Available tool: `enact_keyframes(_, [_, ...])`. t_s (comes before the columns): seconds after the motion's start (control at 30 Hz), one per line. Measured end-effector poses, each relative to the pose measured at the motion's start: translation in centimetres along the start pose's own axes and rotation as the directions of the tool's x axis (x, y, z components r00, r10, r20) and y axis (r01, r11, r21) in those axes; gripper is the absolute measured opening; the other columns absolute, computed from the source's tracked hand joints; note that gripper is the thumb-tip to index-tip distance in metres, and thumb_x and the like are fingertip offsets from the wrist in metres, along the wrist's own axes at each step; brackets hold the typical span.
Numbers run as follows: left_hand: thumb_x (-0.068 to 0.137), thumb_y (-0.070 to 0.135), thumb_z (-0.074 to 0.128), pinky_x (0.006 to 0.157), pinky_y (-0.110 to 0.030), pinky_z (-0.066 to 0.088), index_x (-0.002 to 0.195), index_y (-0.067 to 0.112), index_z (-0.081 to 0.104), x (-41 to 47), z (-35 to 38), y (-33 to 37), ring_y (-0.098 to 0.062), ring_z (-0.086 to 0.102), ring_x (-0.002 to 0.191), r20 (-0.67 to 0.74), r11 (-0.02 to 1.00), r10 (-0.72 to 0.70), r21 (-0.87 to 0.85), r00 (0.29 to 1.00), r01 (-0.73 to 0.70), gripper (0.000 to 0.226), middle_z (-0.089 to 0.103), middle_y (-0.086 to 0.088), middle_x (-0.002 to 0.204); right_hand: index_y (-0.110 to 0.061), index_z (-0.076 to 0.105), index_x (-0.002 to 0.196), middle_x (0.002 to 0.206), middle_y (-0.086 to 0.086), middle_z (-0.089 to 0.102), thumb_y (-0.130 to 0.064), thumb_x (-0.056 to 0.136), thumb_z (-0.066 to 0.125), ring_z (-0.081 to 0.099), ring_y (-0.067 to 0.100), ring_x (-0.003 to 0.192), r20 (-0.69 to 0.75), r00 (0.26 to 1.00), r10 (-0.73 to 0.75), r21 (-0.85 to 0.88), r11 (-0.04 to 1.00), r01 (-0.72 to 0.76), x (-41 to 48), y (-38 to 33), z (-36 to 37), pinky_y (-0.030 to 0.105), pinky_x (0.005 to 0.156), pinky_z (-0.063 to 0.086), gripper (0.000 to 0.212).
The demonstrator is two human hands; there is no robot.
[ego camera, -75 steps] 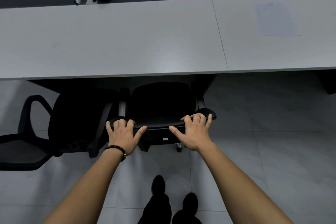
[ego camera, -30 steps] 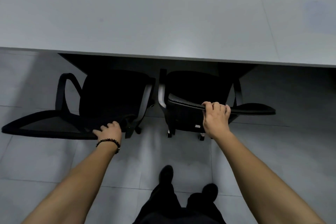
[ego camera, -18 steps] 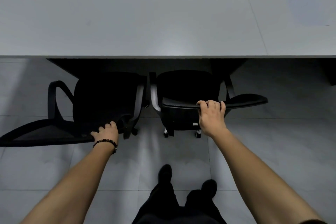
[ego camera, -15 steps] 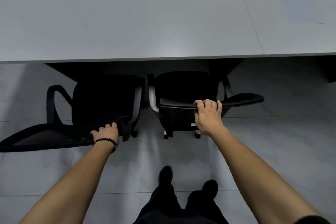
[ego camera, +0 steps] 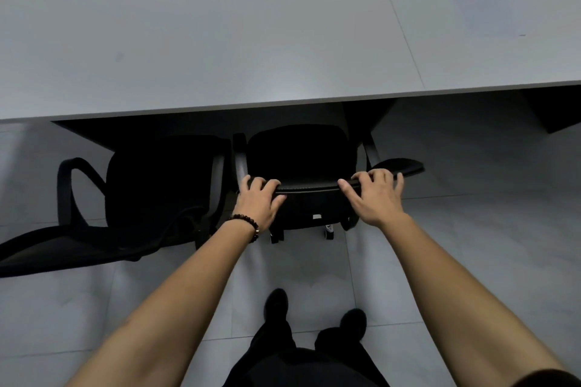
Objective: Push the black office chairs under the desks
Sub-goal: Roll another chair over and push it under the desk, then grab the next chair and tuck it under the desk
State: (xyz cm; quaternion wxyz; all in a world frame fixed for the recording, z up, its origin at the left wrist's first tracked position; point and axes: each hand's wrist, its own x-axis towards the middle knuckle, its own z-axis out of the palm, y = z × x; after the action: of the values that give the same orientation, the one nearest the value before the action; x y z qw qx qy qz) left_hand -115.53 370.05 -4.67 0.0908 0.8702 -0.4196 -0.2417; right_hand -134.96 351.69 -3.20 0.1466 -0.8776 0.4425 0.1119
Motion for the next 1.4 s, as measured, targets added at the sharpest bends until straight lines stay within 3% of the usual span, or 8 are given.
enact_keyframes(0.2, [0.096,0.049,0.037,0.111,-0.044,0.026,0.133,0.025,0.042,-2.2,0.8,-0.1,-0.034,0.019,0.133,-0.002,0.998,0.037,0.048,0.999,-0.037,0.044,0.043,-0.008,0.133,-0.027,0.053,0.127,0.136,0.011,0.044,-0.080,0.086,0.018,0.024,0.027,0.139,-0.013,1.000,0.014,0.025,1.000,-0.014,-2.3,0.6,0.6,0.055,0.117,-0.005,0.075])
enact_keyframes(0.47, [0.091,0.063,0.026,0.112,-0.042,0.023,0.137,0.026,0.038,-1.8,0.9,0.3,-0.034,0.020,0.131,0.013,0.984,0.036,0.177,0.999,-0.038,0.060,0.039,-0.011,0.135,-0.027,0.050,0.128,0.138,0.012,0.040,-0.080,0.086,0.014,0.021,0.027,0.139,-0.019,0.999,0.037,0.050,0.998,-0.036,-3.2,0.8,1.5,0.055,0.116,-0.009,0.077])
enact_keyframes(0.83, [0.092,0.061,0.029,0.111,-0.043,0.027,0.138,0.025,0.039,-1.7,1.4,1.7,-0.033,0.019,0.133,-0.004,0.992,0.061,0.109,0.998,-0.060,0.059,0.041,-0.010,0.137,-0.027,0.043,0.140,0.150,0.012,0.033,-0.076,0.089,0.016,0.008,0.027,0.147,-0.007,0.999,0.050,0.038,0.998,-0.049,-2.8,2.1,1.2,0.053,0.116,-0.012,0.075])
enact_keyframes(1.0, [0.095,0.052,0.038,0.109,-0.042,0.032,0.141,0.021,0.039,-3.6,-0.9,2.5,-0.025,0.026,0.137,-0.041,0.995,0.080,0.059,0.996,-0.077,0.056,0.042,-0.006,0.142,-0.022,0.032,0.149,0.160,0.009,0.022,-0.059,0.097,0.037,0.005,0.026,0.150,0.029,0.999,0.027,0.160,0.987,-0.031,-4.9,2.0,-0.5,0.048,0.119,0.013,0.065])
enact_keyframes(1.13, [0.095,0.039,0.048,0.106,-0.041,0.038,0.135,0.017,0.046,-7.1,-3.4,4.2,-0.019,0.041,0.128,-0.304,0.971,0.114,-0.165,0.946,-0.170,0.046,0.049,-0.003,0.135,-0.020,0.036,0.147,0.154,0.003,0.034,-0.048,0.099,0.043,0.027,0.018,0.143,-0.150,0.985,0.083,0.467,0.884,-0.003,-9.4,1.4,-2.3,0.038,0.116,0.027,0.056])
enact_keyframes(1.2, [0.094,0.035,0.052,0.105,-0.040,0.039,0.136,0.018,0.045,-8.9,-3.4,5.0,-0.016,0.042,0.127,-0.331,0.934,0.094,-0.298,0.939,-0.199,0.046,0.048,0.000,0.135,-0.023,0.035,0.148,0.155,-0.002,0.031,-0.047,0.099,0.043,0.027,0.013,0.143,-0.225,0.959,0.171,0.561,0.827,-0.016,-13.0,1.5,-2.1,0.031,0.114,0.027,0.055])
enact_keyframes(1.3, [0.093,0.033,0.054,0.107,-0.033,0.036,0.141,0.020,0.039,-11.5,-1.1,6.0,-0.011,0.041,0.127,-0.199,0.876,0.076,-0.454,0.977,-0.161,0.051,0.045,0.002,0.138,-0.027,0.033,0.149,0.155,-0.008,0.028,-0.049,0.097,0.044,0.027,0.007,0.142,-0.180,0.913,0.365,0.698,0.702,-0.144,-19.3,2.6,0.3,0.026,0.112,0.026,0.057])
enact_keyframes(1.4, [0.093,0.033,0.055,0.106,-0.029,0.035,0.144,0.023,0.034,-13.6,3.1,7.3,-0.006,0.040,0.126,0.051,0.863,0.206,-0.480,0.977,-0.157,0.056,0.041,0.005,0.140,-0.027,0.033,0.149,0.153,-0.011,0.028,-0.044,0.095,0.052,0.030,0.005,0.139,-0.026,0.834,0.552,0.780,0.532,-0.328,-26.5,4.2,4.7,0.022,0.108,0.029,0.060])
